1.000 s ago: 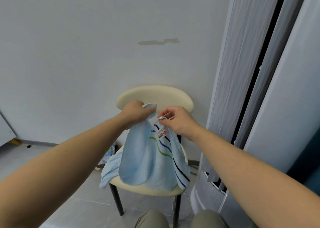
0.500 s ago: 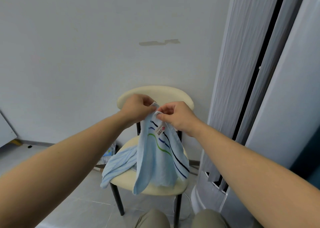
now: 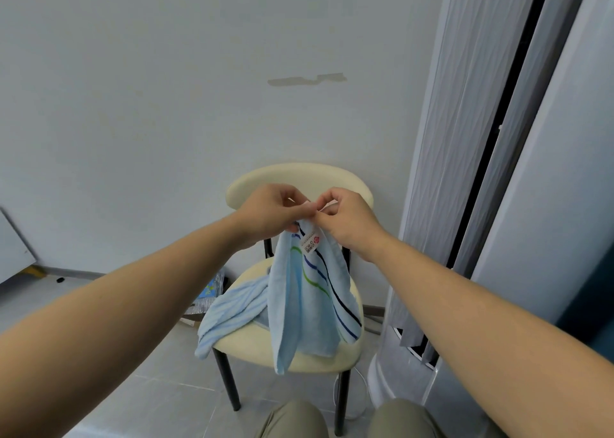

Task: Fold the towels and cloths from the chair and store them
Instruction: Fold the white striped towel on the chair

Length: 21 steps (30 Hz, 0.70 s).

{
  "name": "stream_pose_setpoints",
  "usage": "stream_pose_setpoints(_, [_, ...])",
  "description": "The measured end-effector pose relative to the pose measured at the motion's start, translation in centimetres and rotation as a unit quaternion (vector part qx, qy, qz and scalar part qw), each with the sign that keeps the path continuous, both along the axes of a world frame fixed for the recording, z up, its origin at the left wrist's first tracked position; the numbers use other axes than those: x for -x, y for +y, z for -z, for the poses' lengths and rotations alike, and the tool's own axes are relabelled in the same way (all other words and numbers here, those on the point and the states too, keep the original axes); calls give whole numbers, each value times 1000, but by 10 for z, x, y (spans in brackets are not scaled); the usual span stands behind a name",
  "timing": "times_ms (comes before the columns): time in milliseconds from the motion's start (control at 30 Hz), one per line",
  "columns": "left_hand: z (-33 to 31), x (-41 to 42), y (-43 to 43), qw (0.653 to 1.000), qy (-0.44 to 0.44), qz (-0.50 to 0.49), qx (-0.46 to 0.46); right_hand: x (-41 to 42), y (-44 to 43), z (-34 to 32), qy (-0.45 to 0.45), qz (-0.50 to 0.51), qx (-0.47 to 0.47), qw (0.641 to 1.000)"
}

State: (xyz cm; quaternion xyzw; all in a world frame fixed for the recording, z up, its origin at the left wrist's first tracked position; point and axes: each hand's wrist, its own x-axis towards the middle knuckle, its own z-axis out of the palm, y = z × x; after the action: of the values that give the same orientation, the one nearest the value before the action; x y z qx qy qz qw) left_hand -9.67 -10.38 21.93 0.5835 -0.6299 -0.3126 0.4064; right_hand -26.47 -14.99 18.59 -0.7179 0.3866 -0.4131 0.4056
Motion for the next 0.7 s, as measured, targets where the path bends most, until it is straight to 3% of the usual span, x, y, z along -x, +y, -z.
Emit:
stream_pose_setpoints(167, [1, -1, 0, 998, -54, 7, 44, 1, -1, 1, 19, -31, -75, 997])
stream_pose_setpoints(267, [1, -5, -4, 984, -149, -1, 99, 2, 0, 3, 9, -81, -144, 986])
stream_pose_setpoints(400, [-3, -10, -7, 945, -273, -25, 178, 2, 2, 2, -16, -75, -168, 983])
stream_pose_setpoints(700, [-14, -19, -14, 939, -258, -96, 205, 3, 5, 6, 50, -129, -222, 965])
